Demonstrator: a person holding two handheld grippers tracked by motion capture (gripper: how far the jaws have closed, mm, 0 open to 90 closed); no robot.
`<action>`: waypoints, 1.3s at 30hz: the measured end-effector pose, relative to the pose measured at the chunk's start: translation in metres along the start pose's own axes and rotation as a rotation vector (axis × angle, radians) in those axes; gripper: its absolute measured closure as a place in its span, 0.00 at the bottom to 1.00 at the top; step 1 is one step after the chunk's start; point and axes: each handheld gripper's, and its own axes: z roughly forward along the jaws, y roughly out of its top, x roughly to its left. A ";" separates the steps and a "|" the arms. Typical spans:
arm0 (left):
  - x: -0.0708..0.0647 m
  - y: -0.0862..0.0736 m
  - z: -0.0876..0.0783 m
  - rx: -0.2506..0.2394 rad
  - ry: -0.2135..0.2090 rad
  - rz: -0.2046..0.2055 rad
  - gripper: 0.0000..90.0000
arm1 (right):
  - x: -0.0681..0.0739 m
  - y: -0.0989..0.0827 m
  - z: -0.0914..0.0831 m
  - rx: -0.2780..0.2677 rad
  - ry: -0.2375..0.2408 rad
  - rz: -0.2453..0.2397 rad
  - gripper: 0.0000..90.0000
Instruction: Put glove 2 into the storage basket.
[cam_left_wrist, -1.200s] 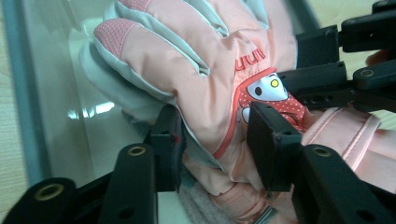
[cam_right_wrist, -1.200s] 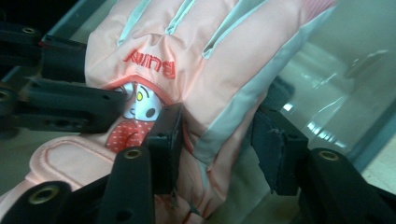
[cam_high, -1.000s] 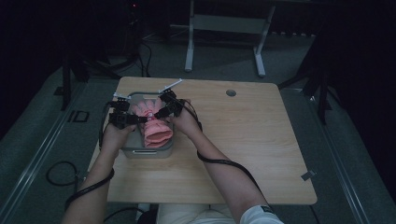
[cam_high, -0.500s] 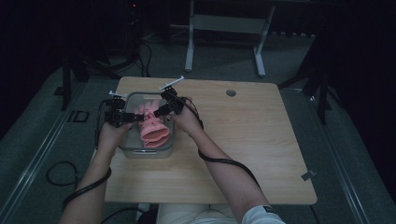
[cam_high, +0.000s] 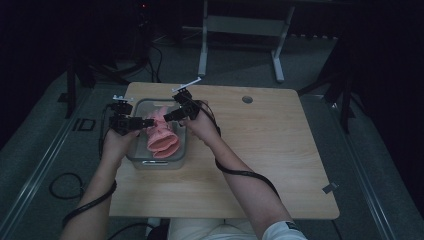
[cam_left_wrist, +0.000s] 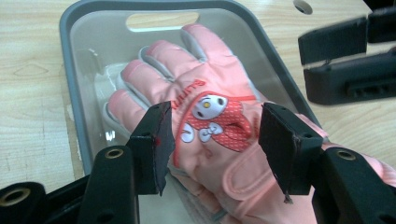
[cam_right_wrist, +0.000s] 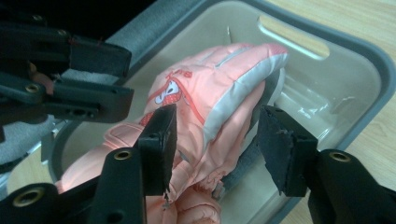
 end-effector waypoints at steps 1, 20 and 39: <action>-0.002 0.000 -0.001 -0.008 -0.004 0.000 0.49 | 0.000 0.000 -0.002 -0.006 -0.004 -0.005 0.52; -0.068 -0.007 -0.018 -0.095 -0.078 0.128 0.12 | -0.007 -0.035 -0.055 -0.095 0.080 -0.085 0.23; -0.107 -0.038 -0.023 -0.133 -0.061 0.293 0.00 | -0.025 -0.069 -0.072 -0.133 -0.058 -0.135 0.17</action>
